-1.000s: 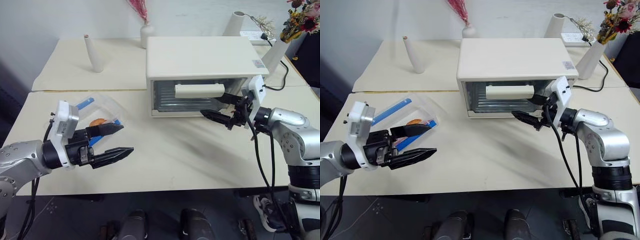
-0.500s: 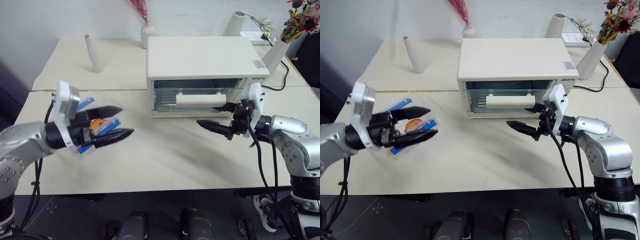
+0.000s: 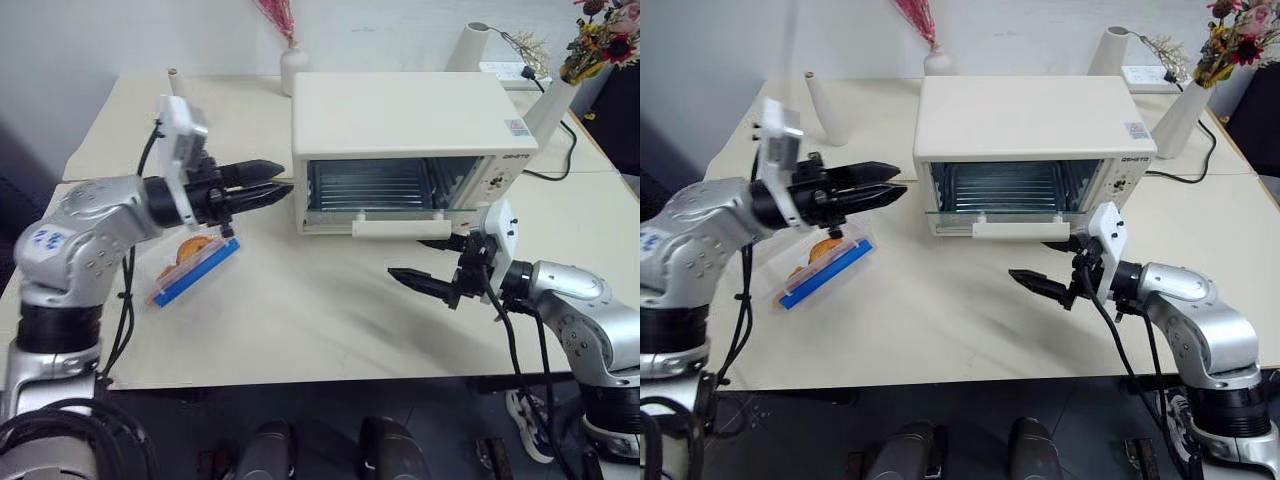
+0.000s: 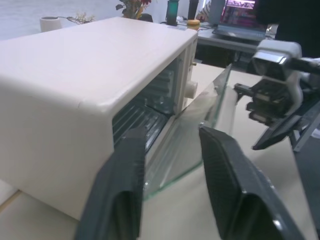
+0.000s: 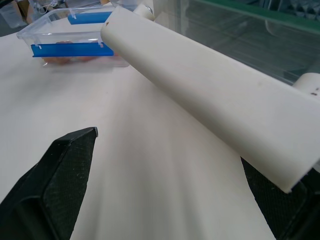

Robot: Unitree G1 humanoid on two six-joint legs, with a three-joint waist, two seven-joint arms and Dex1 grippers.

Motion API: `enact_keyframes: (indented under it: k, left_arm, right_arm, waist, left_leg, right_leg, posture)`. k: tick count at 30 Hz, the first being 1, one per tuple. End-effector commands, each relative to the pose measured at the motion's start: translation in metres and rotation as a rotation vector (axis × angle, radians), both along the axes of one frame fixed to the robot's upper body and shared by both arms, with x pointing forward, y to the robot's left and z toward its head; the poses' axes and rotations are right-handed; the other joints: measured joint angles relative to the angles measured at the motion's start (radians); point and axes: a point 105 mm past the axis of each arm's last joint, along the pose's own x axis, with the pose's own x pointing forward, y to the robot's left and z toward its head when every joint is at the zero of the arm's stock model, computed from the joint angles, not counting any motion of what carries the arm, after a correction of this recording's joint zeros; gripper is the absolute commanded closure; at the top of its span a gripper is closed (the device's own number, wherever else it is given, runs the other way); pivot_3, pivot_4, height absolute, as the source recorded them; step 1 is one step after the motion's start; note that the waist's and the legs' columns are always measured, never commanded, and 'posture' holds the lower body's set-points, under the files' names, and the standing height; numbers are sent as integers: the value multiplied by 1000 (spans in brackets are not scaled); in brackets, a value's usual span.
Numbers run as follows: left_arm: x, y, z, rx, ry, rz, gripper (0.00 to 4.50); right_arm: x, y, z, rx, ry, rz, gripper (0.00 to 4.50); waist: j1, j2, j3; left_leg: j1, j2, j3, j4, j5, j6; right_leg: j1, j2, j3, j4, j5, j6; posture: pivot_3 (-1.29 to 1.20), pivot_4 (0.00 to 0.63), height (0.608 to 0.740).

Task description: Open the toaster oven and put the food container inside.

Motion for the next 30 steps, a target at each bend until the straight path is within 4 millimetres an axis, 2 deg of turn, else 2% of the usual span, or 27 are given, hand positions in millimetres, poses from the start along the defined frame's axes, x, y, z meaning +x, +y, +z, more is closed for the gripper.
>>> enact_keyframes:
  k: [1, 2, 3, 11, 14, 17, 22, 26, 28, 30]
  left_arm:
    - [7, -8, 9, 39, -85, -37, 4026]
    - [9, -10, 9, 47, -90, -46, 4390]
    - [12, -12, 7, 57, -97, -51, 4471]
    - [23, -31, -6, 131, -114, -122, 4471]
    - [24, -34, -18, 176, -109, -130, 4471]
    - [22, -36, -26, 204, -115, -136, 4471]
    - [16, -37, -32, 213, -111, -153, 4471]
    - [3, -40, -56, 287, -87, -202, 4471]
    - [-4, -43, -73, 325, -71, -228, 4471]
    - [-6, -45, -81, 333, -56, -227, 4471]
  right_arm:
    - [-6, 5, 12, 13, -63, 16, 0]
    - [-6, 4, 13, 15, -64, 13, 0]
    - [-6, 4, 14, 18, -65, 11, 0]
    - [-12, 2, 19, 36, -68, 9, 0]
    - [-14, -1, 26, 54, -75, -3, 0]
    - [-16, -10, 28, 50, -69, -34, 0]
    - [-29, -32, 17, -20, -20, -95, 0]
    - [-46, -55, 15, -86, 8, -141, 0]
    - [-55, -60, 20, -102, 13, -137, 0]
    - [-61, -61, 25, -103, 11, -123, 0]
  waist:
    - [0, 0, 0]
    - [0, 0, 0]
    - [0, 0, 0]
    - [1, -1, 1]
    - [0, -1, 1]
    - [1, -1, 1]
    - [5, -2, 1]
    - [4, -2, 1]
    - [4, -2, 1]
    - [3, -3, 2]
  left_leg:
    - [0, 0, 0, 0, 0, 0]
    - [0, 0, 0, 0, 0, 0]
    - [0, 0, 0, 0, 0, 0]
    - [0, 0, 0, 0, 0, 0]
    - [-1, 0, 0, 0, 0, 0]
    - [-1, 0, 0, 0, 0, 0]
    - [-1, 0, -1, 0, 0, 0]
    - [-1, 0, -1, 1, 0, 1]
    - [-1, 0, -1, 1, 0, 1]
    - [0, 1, -1, 1, 0, 1]
  right_leg:
    - [0, 0, 0, 0, 0, 0]
    - [0, 0, 0, 0, 0, 0]
    - [0, 0, 0, 0, 0, 0]
    - [0, 0, -1, 0, 0, 0]
    - [0, 0, -1, 0, 0, 0]
    - [0, 0, -1, 0, 0, 0]
    - [0, 0, -1, 0, 0, 0]
    - [0, 0, 0, 0, 0, 1]
    - [1, 0, 0, 0, 0, 1]
    - [1, 0, 0, 0, 0, 1]
  posture:
    - [0, 150, 740]
    - [0, 150, 740]
    - [0, 150, 740]
    - [0, 150, 740]
    - [0, 150, 740]
    - [0, 150, 740]
    - [0, 150, 740]
    - [0, 150, 740]
    - [0, 150, 740]
    - [0, 150, 740]
